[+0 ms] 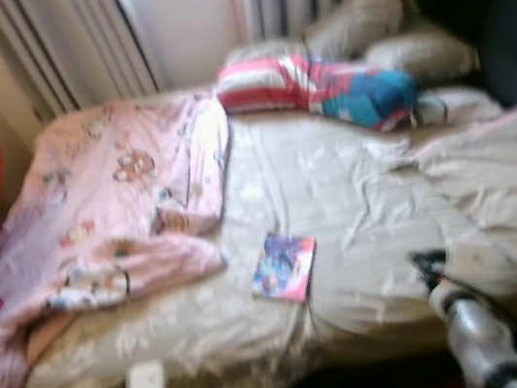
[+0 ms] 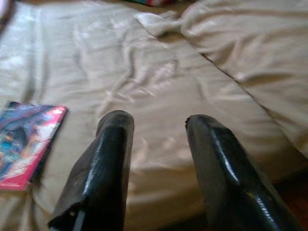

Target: Clean up the room

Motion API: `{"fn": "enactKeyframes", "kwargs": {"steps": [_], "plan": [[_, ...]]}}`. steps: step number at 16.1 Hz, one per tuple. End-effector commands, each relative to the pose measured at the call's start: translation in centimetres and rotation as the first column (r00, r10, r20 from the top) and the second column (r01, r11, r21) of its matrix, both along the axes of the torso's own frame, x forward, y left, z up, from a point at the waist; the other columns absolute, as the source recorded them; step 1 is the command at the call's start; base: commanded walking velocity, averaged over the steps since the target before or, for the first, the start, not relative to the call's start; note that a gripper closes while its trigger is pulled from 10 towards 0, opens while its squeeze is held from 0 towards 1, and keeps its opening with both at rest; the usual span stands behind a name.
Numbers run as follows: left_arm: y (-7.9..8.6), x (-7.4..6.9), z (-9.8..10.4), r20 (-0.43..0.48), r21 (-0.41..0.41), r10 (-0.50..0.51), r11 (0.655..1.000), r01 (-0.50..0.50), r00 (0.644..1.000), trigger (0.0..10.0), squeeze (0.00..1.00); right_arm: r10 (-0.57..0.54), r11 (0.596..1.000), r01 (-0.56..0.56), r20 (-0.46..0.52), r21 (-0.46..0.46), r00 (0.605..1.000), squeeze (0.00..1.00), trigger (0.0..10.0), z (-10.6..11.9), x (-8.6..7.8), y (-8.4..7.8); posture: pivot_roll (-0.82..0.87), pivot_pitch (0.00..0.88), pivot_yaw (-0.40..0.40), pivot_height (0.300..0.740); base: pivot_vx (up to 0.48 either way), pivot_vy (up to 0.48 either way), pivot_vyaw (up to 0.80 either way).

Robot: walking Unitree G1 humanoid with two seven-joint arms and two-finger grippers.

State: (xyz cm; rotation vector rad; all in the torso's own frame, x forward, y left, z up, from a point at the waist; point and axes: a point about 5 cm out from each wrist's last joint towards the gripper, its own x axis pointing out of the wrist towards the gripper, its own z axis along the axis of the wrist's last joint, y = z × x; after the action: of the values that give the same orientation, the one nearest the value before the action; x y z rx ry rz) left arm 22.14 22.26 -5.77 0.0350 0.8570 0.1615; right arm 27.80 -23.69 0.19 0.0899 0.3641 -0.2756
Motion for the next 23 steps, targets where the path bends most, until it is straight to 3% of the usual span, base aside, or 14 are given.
{"fn": "enactKeyframes", "kwargs": {"steps": [1,5,7,10,15,18,21,23], "plan": [[0.7,0.2,0.3,0.005,0.025,-0.006,1.0,0.006,1.0,10.0,0.0,-0.001,1.0,0.001,-0.002,0.016,1.0,0.0,10.0,0.0,0.3,0.5,0.05,0.02,0.034,0.74,0.0,0.0,0.0],[0.8,0.4,0.4,-0.002,0.039,-0.033,0.999,0.033,0.999,10.0,0.0,-0.043,0.998,0.046,-0.068,0.034,0.997,0.0,10.0,-1.5,-1.4,0.3,0.03,0.021,0.063,0.74,0.0,0.0,0.0],[0.8,0.4,0.4,-0.008,0.044,-0.06,0.997,0.061,0.998,10.0,0.0,-0.052,0.995,0.066,-0.193,0.069,0.98,0.0,10.0,-3.9,-4.1,0.5,0.02,0.018,0.064,0.74,0.0,0.0,0.0],[0.6,0.3,0.4,-0.005,0.038,-0.058,0.998,0.058,0.998,10.0,0.0,-0.042,0.994,0.073,-0.319,0.085,0.947,0.0,10.0,-6.0,-6.7,0.9,0.03,0.015,0.053,0.74,0.0,0.0,0.0],[0.3,0.3,0.3,-0.012,0.04,-0.073,0.996,0.074,0.997,10.0,0.0,-0.044,0.979,0.144,-0.539,0.146,0.841,0.0,10.0,-9.4,-12.5,2.2,0.04,0.006,0.056,0.74,0.0,0.0,0.0],[0.7,0.2,0.3,-0.025,0.082,-0.115,0.99,0.117,0.993,10.0,0.0,0.045,0.98,0.069,-0.549,0.184,0.835,0.0,10.0,-9.7,-12.6,3.6,0.03,0.0,0.065,0.74,0.0,0.0,0.0],[1.8,1.2,1.3,0.003,0.121,-0.14,0.983,0.139,0.99,10.0,0.0,0.034,0.98,0.079,-0.546,0.184,0.837,0.0,10.0,-9.6,-12.4,3.3,0.04,0.0,0.07,0.74,0.0,0.0,0.0],[1.5,1.8,1.6,-0.005,0.083,-0.181,0.98,0.181,0.983,10.0,0.0,0.038,0.982,0.071,-0.547,0.176,0.836,0.0,10.0,-9.5,-12.2,3.0,0.04,0.0,0.073,0.74,0.0,0.0,0.0]]}}
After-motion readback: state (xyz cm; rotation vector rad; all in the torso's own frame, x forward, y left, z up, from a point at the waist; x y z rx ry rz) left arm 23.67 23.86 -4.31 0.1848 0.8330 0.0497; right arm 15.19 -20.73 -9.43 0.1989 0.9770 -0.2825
